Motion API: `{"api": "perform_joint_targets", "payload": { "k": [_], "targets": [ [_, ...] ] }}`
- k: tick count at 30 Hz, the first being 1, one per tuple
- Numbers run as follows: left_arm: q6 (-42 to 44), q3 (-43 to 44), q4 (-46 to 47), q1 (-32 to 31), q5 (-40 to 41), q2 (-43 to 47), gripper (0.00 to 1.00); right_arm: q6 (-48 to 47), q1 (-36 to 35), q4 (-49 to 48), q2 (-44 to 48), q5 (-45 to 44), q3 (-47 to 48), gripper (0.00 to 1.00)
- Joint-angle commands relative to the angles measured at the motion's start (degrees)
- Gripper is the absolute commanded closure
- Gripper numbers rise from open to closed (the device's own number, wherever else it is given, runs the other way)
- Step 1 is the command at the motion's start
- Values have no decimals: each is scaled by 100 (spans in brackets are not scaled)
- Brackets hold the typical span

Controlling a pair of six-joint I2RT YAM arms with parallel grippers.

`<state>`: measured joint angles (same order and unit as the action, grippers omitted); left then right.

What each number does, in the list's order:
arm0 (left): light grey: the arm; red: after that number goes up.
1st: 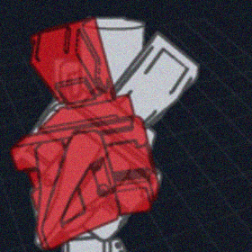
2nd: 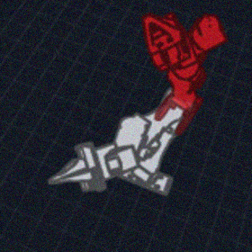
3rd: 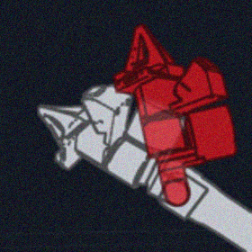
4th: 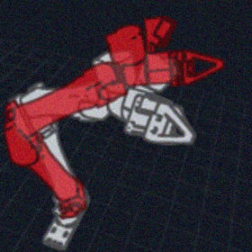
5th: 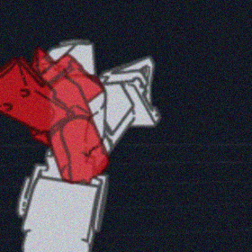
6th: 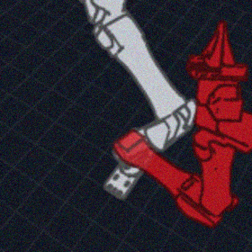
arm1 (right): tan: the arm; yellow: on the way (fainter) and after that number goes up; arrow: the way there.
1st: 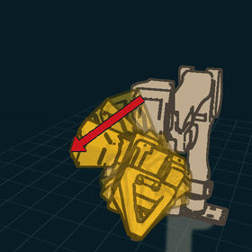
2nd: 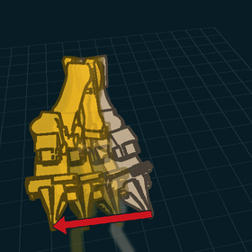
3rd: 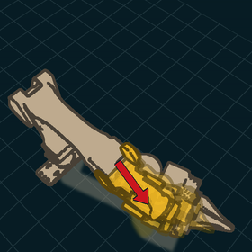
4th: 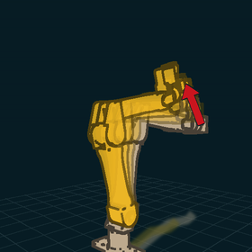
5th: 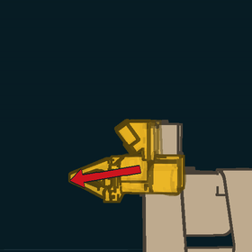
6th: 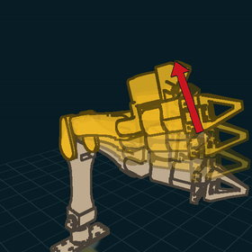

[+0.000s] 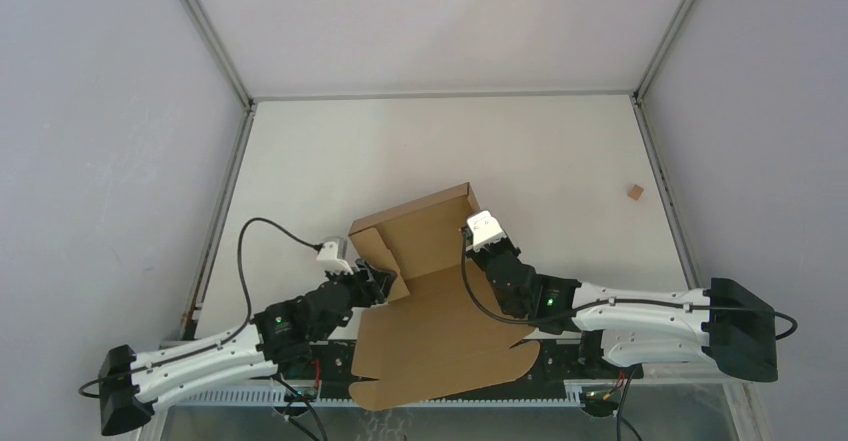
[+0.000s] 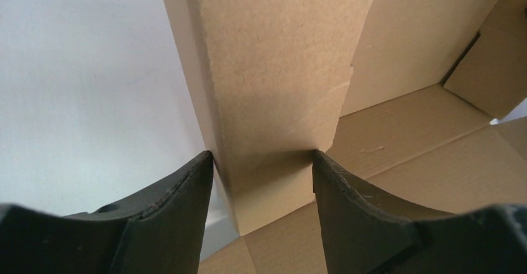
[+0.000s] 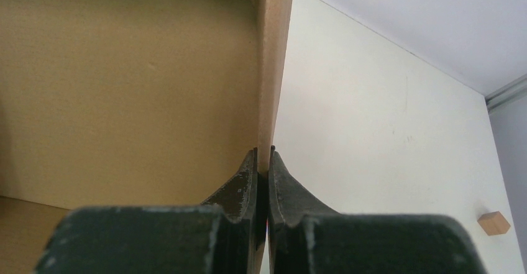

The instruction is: Fold the paper box

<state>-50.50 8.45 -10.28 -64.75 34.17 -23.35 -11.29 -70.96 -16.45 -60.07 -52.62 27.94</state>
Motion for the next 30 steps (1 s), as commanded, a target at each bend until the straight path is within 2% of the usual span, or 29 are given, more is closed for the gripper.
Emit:
{"api": "perform_joint_targets", "payload": {
  "k": [1,6,10,15,20,26,28,30],
  "targets": [
    [129,208,207,-46,-17,-678,36,55,-160,-117,-7,442,242,99],
    [-10,369,160,-46,347,-935,36,49,-246,-62,13,399,238,99],
    [-243,541,-330,-46,706,-1014,37,-9,-295,-44,18,326,238,99],
    [-655,719,-1114,-46,1070,-1156,48,-73,-341,-111,90,338,190,99],
    [-900,791,-1493,-46,1223,-1284,55,-101,-375,-132,150,366,151,99],
    [-1100,885,-1900,-46,1368,-1316,58,-37,-357,-102,303,386,75,99],
    [-1006,929,-1924,-46,1373,-1246,50,145,-257,31,395,480,62,99],
    [-896,1046,-1941,-46,1428,-1160,32,405,-115,243,474,583,62,99]
  ]
}}
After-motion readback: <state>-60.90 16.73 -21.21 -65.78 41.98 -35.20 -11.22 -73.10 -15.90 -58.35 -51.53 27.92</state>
